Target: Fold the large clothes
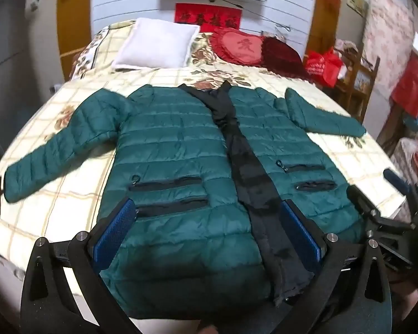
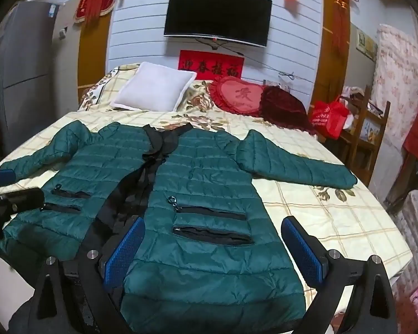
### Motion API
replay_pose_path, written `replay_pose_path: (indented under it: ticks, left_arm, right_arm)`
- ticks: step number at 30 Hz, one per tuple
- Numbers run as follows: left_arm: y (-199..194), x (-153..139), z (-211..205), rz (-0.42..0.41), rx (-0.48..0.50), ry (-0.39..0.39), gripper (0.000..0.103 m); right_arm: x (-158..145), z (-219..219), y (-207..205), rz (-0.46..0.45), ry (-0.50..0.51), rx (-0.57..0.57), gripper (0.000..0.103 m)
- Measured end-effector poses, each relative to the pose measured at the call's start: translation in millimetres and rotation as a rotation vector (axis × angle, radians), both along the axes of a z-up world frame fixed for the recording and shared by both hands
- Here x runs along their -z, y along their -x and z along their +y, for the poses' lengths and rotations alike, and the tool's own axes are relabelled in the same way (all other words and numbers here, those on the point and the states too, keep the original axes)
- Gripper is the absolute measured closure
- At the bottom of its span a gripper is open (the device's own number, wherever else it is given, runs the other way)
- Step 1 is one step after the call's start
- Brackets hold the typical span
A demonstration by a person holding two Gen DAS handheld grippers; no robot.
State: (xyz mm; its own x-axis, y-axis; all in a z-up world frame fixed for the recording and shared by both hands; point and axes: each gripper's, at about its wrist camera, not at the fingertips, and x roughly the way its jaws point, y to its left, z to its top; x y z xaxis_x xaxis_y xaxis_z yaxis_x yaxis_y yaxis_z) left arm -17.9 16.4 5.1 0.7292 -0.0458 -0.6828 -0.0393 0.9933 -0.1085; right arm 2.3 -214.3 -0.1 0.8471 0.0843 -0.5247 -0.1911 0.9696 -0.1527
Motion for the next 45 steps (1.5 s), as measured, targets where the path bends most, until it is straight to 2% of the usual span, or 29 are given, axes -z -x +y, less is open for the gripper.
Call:
replay_pose_path:
  ticks: [6, 10, 15, 21, 26, 32, 35, 38, 45]
  left_arm:
    - [7, -5, 12, -0.017, -0.013, 0.032, 0.0]
    - [7, -1, 14, -0.021, -0.01, 0.065, 0.0]
    - [2, 3, 4, -0.031, -0.005, 0.029, 0.0]
    - [-7, 4, -1, -0.038, -0.067, -0.052, 0.0]
    - [-13, 11, 16, -0.012, -0.121, -0.035, 0.0]
    - [-15, 16, 26, 0.018, -0.134, -0.021, 0.0]
    - [-15, 16, 28, 0.02, -0.148, -0.03, 0.0]
    - [-14, 17, 29, 0.02, -0.151, -0.044, 0.0]
    - [-12, 17, 33, 0.014, -0.114, 0.006, 0.0]
  right_arm:
    - [0, 7, 6, -0.02, -0.019, -0.007, 0.005]
    - [-2, 16, 6, -0.035, 0.037, -0.007, 0.005]
    - [-4, 17, 11, -0.057, 0.061, 0.001, 0.001]
    - [-2, 19, 8, -0.03, 0.07, -0.005, 0.001]
    - [-1, 19, 7, -0.036, 0.043, -0.002, 0.001]
    - [-3, 16, 9, -0.045, 0.039, 0.008, 0.001]
    - [-3, 16, 9, -0.046, 0.037, 0.009, 0.0]
    - [-3, 15, 9, -0.084, 0.025, 0.009, 0.0]
    - [-3, 21, 7, -0.004, 0.057, 0.005, 0.0]
